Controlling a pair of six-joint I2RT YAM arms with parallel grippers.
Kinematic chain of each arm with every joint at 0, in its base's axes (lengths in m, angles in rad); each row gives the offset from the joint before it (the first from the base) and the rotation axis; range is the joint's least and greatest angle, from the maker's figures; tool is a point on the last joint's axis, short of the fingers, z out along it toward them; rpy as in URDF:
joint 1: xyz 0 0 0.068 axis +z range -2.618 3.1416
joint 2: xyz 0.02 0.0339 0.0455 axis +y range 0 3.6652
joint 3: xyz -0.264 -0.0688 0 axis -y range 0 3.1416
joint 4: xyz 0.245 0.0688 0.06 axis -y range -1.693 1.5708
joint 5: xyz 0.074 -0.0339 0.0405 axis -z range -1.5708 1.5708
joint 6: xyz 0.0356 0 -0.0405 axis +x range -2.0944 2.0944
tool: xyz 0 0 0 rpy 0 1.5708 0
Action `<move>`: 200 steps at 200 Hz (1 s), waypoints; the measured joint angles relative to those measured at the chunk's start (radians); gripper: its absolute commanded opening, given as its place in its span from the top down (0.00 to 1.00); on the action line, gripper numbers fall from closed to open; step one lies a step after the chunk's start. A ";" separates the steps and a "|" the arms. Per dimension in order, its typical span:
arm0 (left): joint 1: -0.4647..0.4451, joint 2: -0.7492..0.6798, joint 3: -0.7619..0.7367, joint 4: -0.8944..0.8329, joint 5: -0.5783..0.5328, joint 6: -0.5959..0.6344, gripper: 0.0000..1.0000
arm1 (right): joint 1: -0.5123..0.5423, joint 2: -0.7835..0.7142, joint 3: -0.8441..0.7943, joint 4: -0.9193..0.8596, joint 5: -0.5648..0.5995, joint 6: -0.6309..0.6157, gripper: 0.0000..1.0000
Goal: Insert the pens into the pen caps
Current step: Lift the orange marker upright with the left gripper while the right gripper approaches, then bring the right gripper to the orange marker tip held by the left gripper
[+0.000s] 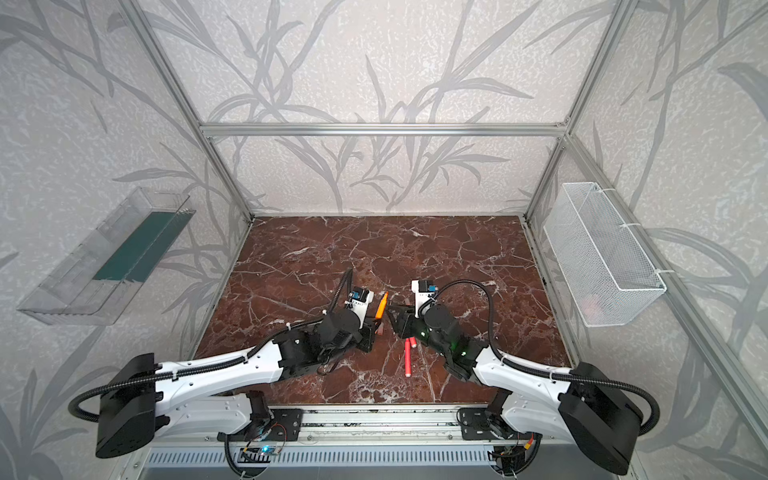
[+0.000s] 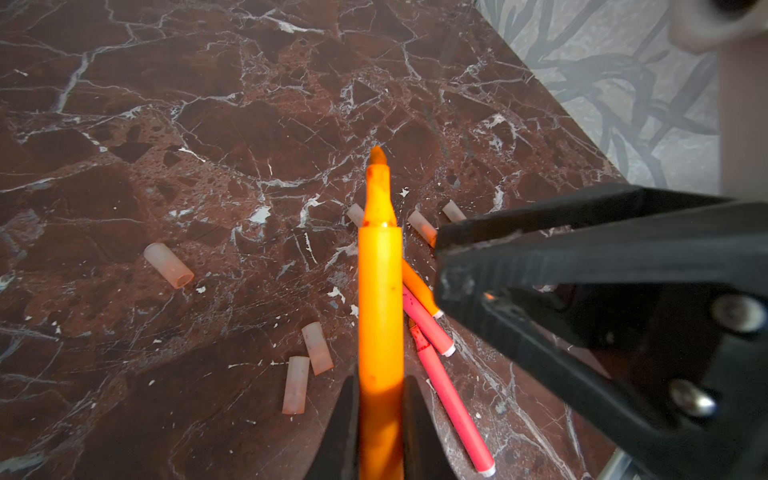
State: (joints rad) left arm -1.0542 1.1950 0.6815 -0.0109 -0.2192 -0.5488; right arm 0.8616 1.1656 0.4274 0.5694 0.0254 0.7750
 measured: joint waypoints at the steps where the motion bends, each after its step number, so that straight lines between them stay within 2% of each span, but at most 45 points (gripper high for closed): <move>1: 0.000 -0.001 -0.001 0.001 0.001 0.000 0.87 | 0.001 0.002 0.001 0.002 0.000 0.000 0.61; 50: 0.005 -0.030 -0.030 0.026 0.036 0.001 0.87 | 0.016 0.106 0.067 0.085 -0.007 0.025 0.63; 80: 0.005 -0.045 -0.032 0.035 0.051 0.008 0.87 | 0.017 0.154 0.087 0.114 -0.009 0.048 0.74; 101: 0.007 -0.049 -0.032 0.041 0.056 0.012 0.86 | 0.019 0.181 0.099 0.130 -0.015 0.066 0.87; 114: 0.009 -0.051 -0.037 0.043 0.058 0.015 0.81 | 0.026 0.186 0.106 0.138 -0.014 0.073 0.95; 127: 0.011 -0.053 -0.038 0.044 0.056 0.015 0.74 | 0.032 0.189 0.106 0.146 -0.008 0.078 0.99; 140: 0.011 -0.053 -0.038 0.046 0.056 0.018 0.66 | 0.037 0.189 0.106 0.152 -0.005 0.080 1.00; 159: 0.017 -0.053 -0.039 0.045 0.053 0.018 0.60 | 0.054 0.189 0.106 0.169 0.008 0.085 1.00; 200: 0.034 -0.043 -0.052 0.051 0.053 0.018 0.60 | 0.082 0.189 0.106 0.201 0.029 0.094 1.00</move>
State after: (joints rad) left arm -1.0203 1.1515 0.6292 0.0402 -0.1665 -0.5312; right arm 0.9432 1.3544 0.5339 0.7708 0.0547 0.8688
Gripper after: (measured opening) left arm 0.411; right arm 0.173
